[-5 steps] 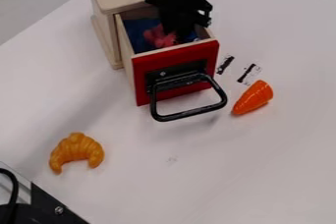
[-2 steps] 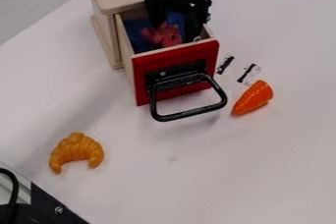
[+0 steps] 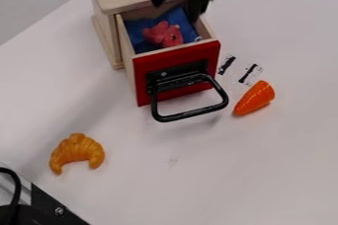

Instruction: Put the thing in the drawer

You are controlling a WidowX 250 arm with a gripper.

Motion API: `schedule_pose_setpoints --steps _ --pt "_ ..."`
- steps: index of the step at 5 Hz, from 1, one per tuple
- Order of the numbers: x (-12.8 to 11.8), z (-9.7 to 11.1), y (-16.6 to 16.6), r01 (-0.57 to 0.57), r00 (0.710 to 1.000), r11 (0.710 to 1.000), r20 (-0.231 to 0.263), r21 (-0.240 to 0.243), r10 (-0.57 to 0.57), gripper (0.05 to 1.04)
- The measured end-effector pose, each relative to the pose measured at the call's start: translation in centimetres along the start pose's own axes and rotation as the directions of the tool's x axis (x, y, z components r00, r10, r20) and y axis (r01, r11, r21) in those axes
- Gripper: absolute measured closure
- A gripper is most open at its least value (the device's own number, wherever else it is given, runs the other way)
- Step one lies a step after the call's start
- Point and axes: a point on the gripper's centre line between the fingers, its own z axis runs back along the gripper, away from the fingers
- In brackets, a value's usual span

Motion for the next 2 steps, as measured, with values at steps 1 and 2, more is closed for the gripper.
schedule_pose_setpoints --steps 1,2 --pt "-0.11 2.41 -0.07 0.031 0.999 1.000 0.021 -0.002 -0.031 0.085" --pt "0.04 2.70 -0.03 0.035 0.999 0.999 0.030 0.000 -0.035 0.085"
